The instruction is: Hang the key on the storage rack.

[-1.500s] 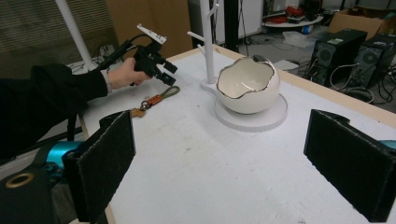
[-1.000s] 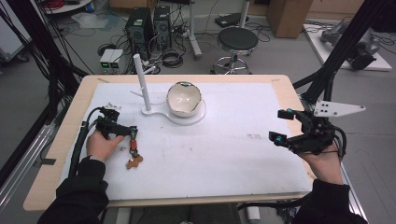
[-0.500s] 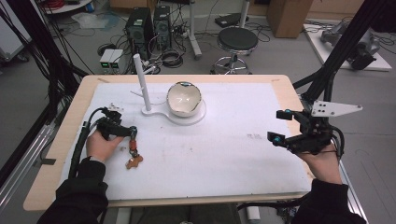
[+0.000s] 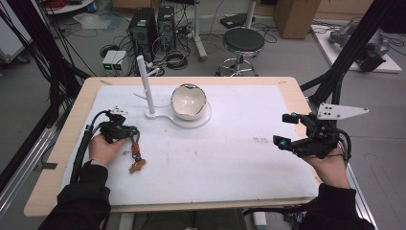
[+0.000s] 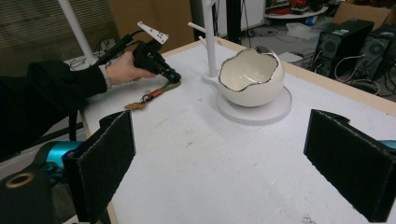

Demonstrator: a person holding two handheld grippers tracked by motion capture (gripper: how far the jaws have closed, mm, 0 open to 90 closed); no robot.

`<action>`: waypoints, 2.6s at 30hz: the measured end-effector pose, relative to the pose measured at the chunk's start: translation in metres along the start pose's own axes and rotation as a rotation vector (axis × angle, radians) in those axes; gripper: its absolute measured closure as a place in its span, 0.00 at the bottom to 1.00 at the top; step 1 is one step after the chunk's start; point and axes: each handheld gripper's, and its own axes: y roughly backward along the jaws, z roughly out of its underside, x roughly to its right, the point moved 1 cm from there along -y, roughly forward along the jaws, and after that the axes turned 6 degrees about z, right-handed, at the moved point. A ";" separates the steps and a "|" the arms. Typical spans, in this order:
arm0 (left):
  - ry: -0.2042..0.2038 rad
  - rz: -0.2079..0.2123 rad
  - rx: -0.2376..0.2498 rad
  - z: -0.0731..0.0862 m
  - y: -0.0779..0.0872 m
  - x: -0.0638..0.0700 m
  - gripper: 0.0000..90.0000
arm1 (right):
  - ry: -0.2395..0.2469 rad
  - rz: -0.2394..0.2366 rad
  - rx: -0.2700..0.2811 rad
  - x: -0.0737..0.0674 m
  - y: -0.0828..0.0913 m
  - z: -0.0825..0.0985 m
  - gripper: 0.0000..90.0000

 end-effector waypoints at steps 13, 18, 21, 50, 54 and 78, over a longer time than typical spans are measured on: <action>-0.013 0.006 0.074 -0.008 0.024 0.008 0.93 | 0.007 -0.005 -0.001 -0.001 -0.001 0.000 0.09; -0.022 0.051 0.148 -0.016 0.056 0.011 0.94 | 0.012 -0.003 0.009 -0.001 0.000 0.000 0.09; -0.056 0.072 0.165 -0.023 0.074 0.015 0.94 | 0.005 -0.007 0.001 -0.001 -0.001 0.000 0.09; -0.109 0.105 0.317 -0.091 0.144 0.041 0.94 | 0.009 -0.012 -0.006 0.002 -0.006 0.000 0.09; -0.106 0.113 0.301 -0.104 0.127 0.041 0.94 | 0.002 -0.010 -0.008 0.003 -0.004 0.001 0.09; -0.071 0.036 0.210 -0.145 0.073 0.018 0.94 | -0.016 0.003 0.004 0.009 0.003 0.004 0.09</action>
